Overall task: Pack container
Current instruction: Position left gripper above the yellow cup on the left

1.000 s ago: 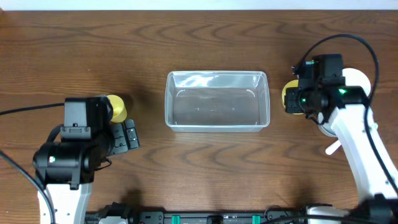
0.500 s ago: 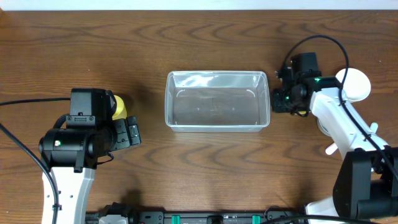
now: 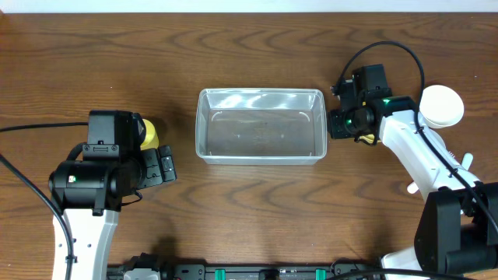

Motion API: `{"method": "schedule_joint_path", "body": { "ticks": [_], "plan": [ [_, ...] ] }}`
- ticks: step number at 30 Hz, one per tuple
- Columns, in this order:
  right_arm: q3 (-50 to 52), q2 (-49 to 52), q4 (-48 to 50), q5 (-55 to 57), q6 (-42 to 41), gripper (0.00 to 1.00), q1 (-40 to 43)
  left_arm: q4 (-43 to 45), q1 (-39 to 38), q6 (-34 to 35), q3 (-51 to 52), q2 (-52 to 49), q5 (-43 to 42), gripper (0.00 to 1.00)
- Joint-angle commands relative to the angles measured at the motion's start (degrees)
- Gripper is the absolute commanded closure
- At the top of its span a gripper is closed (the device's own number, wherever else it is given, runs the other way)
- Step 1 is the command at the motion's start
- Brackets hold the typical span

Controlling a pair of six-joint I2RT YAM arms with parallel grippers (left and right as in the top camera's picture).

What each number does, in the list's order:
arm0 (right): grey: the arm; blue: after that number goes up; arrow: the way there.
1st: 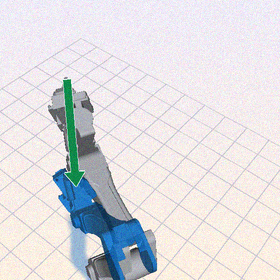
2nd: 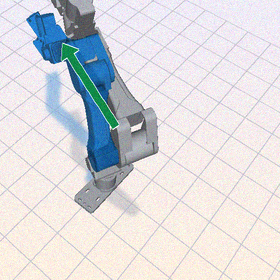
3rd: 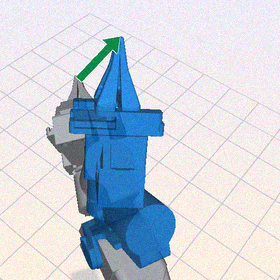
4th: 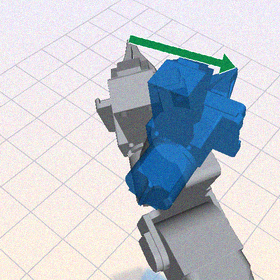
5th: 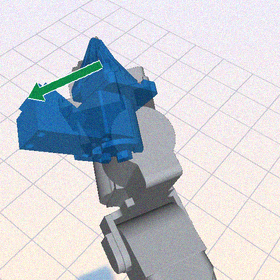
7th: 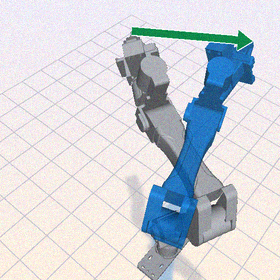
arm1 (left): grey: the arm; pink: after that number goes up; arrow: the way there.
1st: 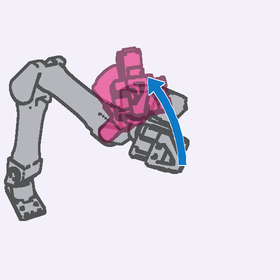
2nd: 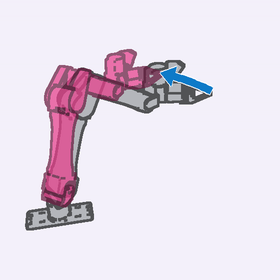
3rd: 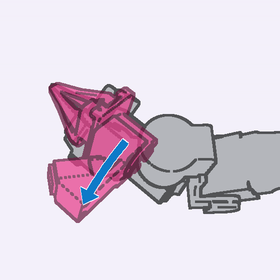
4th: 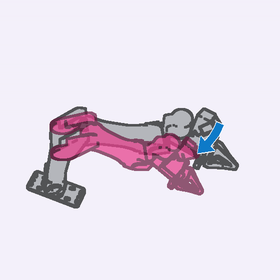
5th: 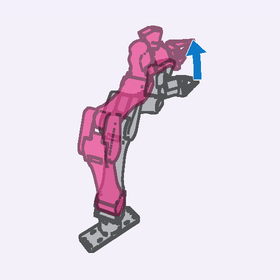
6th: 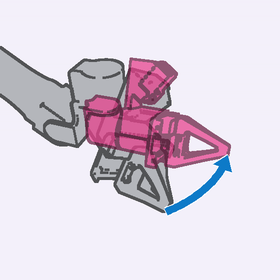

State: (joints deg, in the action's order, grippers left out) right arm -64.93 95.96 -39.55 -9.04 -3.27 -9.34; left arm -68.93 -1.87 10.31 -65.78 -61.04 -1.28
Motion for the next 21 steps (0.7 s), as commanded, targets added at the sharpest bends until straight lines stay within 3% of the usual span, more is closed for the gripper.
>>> {"method": "schedule_joint_path", "body": {
  "ticks": [1,5,21],
  "plan": [
    [-1.0,-0.1,0.0,6.4,-2.4,0.59,-0.2,-0.2,0.3,-0.1,-0.9,-0.1,0.5,0.02],
    [-1.0,-0.1,-0.9,8.6,-4.0,0.52,0.8,-0.2,0.3,-0.1,-0.9,-0.1,2.1,0.02],
    [-1.0,-4.1,-4.6,8.8,-2.7,0.51,1.5,0.9,0.3,-0.1,-0.9,-0.1,2.2,0.02]
  ]
}}
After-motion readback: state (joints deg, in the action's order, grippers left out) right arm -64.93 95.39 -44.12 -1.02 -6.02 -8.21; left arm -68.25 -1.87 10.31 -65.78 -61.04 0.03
